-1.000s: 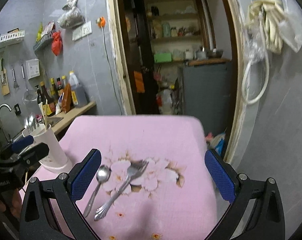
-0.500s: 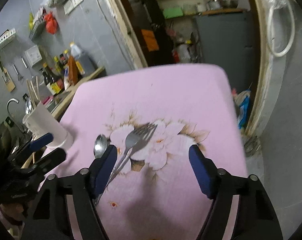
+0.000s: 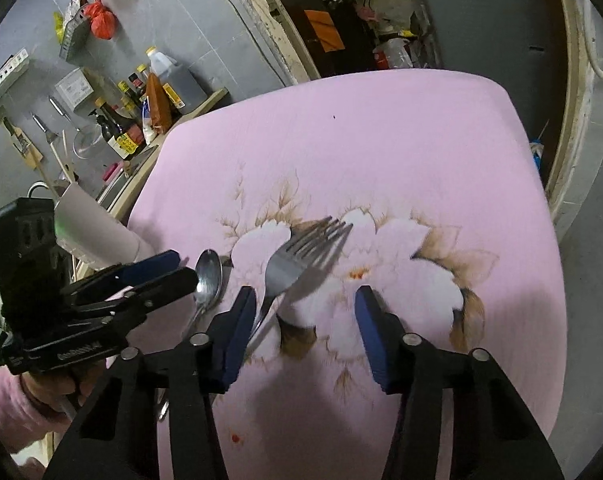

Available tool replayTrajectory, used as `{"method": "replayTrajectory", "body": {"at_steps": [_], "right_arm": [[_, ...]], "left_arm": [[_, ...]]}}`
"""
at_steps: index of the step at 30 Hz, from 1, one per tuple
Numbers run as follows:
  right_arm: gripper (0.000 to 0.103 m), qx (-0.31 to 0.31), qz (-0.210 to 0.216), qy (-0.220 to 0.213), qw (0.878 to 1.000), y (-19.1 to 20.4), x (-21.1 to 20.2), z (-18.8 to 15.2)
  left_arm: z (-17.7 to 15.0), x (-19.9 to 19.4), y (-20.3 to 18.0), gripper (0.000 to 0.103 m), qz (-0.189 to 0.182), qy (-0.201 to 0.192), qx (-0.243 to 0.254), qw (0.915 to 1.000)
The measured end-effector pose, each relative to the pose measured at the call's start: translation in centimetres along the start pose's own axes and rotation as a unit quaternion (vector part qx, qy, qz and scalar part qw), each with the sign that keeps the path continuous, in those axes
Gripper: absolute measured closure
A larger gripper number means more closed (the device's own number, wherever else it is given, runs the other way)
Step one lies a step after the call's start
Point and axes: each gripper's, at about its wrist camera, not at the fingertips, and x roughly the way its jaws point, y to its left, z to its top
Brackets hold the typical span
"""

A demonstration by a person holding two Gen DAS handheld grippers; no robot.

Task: Organize utensils
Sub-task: 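Close the left tool on the silver spoon while the right tool grasps the silver fork, then lift the spoon and fork and carry both over the white basket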

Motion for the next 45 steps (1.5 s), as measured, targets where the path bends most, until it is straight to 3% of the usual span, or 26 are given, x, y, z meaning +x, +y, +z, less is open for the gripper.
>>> {"method": "replayTrajectory", "body": {"at_steps": [4,9,13,20,24,30,34,40,45], "right_arm": [[0.068,0.016,0.019,0.014,1.0,-0.3,0.7,1.0],[0.074,0.057,0.052,0.035,0.996,-1.2,1.9,2.2],[0.076,0.074,0.06,0.051,0.994,-0.9,3.1,2.6],[0.086,0.115,0.079,0.083,0.987,-0.5,4.9,3.1],[0.09,0.121,0.079,0.078,0.986,0.1,5.1,2.6],[0.092,0.115,0.074,0.038,0.99,1.0,3.0,1.8],[0.093,0.091,0.044,-0.011,0.995,2.3,0.3,1.5],[0.094,0.061,0.0,-0.096,0.993,3.8,-4.0,0.5],[0.095,0.043,-0.038,-0.161,0.985,5.8,-7.4,-0.2]], "left_arm": [[0.7,1.3,-0.1,0.063,-0.016,0.017,0.01,0.9997],[1.2,1.7,-0.3,0.064,-0.031,0.027,0.035,0.9986],[1.5,1.9,-0.4,0.072,-0.035,0.034,0.047,0.9977],[1.7,2.0,-0.7,0.091,-0.022,0.048,0.064,0.9965],[1.7,1.8,-1.0,0.094,-0.015,0.052,0.064,0.9965],[1.9,1.0,-1.0,0.099,-0.022,0.046,0.051,0.9974],[1.9,0.1,-1.8,0.1,-0.019,0.036,0.062,0.9972],[1.8,-2.4,-3.0,0.1,-0.007,-0.003,0.077,0.997],[1.6,-5.4,-3.8,0.1,0.016,-0.049,0.095,0.9941]]}}
